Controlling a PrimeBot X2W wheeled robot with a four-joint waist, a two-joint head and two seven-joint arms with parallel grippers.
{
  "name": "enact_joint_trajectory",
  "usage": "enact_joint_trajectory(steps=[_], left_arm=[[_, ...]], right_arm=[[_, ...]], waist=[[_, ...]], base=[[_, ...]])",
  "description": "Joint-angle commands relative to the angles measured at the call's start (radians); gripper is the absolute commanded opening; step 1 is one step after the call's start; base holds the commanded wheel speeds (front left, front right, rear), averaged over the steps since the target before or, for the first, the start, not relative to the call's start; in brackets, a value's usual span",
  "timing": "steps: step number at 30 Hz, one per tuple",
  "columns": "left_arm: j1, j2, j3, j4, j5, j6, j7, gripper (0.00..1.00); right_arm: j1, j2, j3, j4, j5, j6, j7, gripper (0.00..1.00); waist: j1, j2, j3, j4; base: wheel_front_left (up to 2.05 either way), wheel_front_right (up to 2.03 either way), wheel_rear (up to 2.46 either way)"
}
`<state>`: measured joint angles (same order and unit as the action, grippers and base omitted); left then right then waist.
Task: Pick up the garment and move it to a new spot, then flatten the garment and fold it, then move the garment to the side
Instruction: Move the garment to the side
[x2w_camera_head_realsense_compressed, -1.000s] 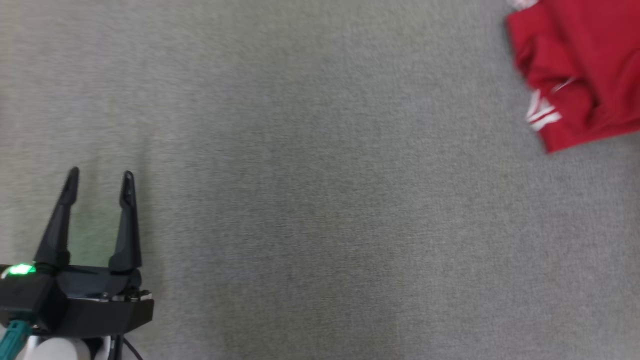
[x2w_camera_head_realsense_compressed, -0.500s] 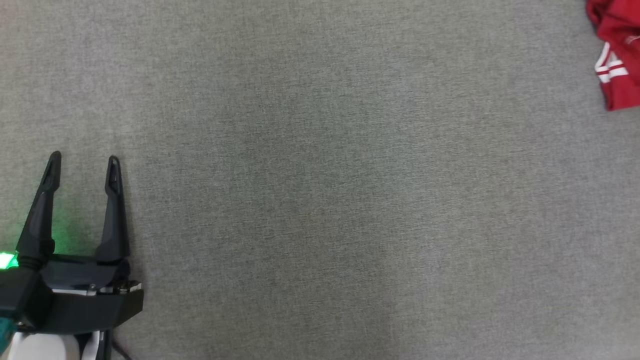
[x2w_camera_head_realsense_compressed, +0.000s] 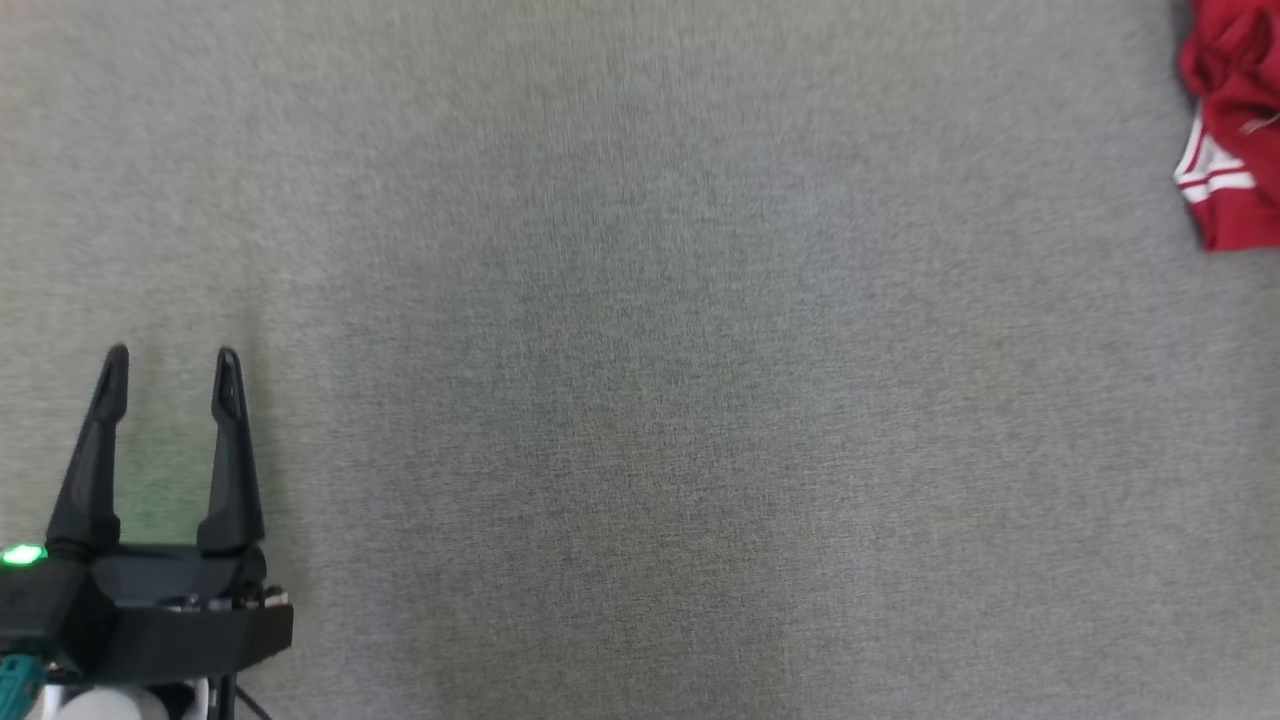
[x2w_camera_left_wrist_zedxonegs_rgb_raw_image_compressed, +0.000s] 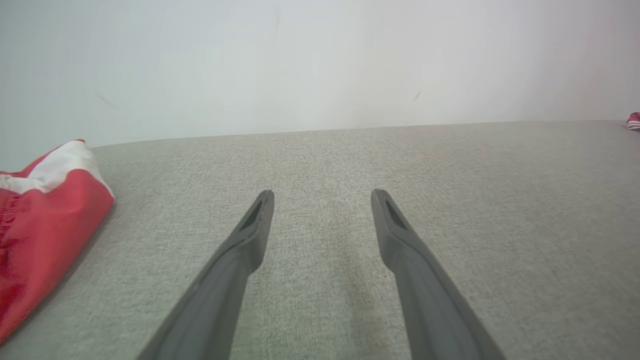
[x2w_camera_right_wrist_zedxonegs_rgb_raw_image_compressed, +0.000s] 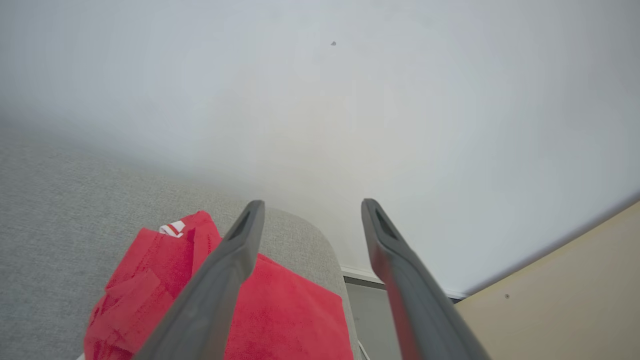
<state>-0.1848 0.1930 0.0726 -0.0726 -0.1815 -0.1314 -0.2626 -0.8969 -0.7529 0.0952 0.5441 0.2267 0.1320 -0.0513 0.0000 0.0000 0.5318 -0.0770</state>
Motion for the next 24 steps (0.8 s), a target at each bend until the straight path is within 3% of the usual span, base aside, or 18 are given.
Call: enact_joint_trajectory(steps=[1, 15, 24], left_arm=[[0.016, -0.005, 0.006, 0.004, 0.003, 0.002, -0.003, 1.0], [0.166, -0.033, 0.035, 0.078, 0.001, 0.002, -0.003, 1.0], [0.192, -0.047, 0.014, 0.099, -0.009, 0.002, -0.003, 1.0]], right_arm=[[0.02, 0.016, -0.006, -0.014, -0.006, -0.003, -0.01, 1.0], [0.323, 0.354, -0.081, -0.239, -0.048, -0.003, -0.122, 1.0], [0.554, 0.488, -0.087, -0.319, -0.023, -0.003, -0.144, 1.0]], waist=[[0.0, 0.0, -0.062, 0.006], [0.0, 0.0, -0.35, 0.029], [0.0, 0.0, -0.417, 0.062]], base=[[0.0, 0.0, 0.0], [0.0, 0.0, 0.0], [0.0, 0.0, 0.0]])
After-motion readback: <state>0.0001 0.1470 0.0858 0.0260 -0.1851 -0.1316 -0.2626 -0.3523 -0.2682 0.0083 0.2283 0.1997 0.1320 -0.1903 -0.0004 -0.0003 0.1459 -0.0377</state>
